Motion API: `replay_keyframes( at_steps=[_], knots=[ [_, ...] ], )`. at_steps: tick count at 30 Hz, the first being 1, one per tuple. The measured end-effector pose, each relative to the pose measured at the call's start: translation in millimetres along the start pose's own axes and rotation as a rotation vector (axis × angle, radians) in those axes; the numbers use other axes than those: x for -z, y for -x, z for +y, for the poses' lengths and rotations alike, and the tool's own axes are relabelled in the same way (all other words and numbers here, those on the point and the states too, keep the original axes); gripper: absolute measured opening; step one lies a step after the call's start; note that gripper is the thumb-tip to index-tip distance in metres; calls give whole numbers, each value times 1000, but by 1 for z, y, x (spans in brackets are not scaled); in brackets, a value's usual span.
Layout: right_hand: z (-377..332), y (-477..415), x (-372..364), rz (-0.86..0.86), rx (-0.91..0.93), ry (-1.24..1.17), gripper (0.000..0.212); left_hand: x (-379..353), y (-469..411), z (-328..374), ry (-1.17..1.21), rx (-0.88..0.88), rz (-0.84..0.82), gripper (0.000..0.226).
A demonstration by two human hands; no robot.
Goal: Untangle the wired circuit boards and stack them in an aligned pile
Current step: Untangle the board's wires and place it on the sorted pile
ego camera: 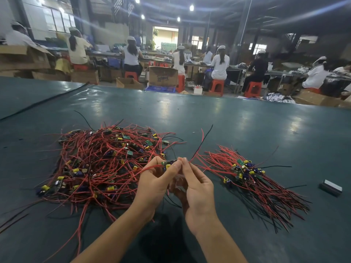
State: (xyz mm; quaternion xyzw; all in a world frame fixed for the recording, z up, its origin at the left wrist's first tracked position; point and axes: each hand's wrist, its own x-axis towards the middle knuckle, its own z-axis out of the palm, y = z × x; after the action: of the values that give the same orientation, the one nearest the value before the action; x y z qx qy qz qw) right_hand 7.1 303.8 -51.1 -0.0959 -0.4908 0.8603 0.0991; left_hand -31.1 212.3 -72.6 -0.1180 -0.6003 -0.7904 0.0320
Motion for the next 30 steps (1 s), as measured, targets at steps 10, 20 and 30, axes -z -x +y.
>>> replay_keyframes(
  at_steps=[10, 20, 30],
  knots=[
    [2, 3, -3, -18, -38, 26, 17, 2, 2, 4, -305, -246, -84, 32],
    [-8, -12, 3, 197, -116, 1, 23, 3, 0, 3, -290, -219, -1, 44],
    [-23, -24, 24, 282, 34, -98, 11, 6, -2, 5, -215, -177, 23, 44]
  ],
)
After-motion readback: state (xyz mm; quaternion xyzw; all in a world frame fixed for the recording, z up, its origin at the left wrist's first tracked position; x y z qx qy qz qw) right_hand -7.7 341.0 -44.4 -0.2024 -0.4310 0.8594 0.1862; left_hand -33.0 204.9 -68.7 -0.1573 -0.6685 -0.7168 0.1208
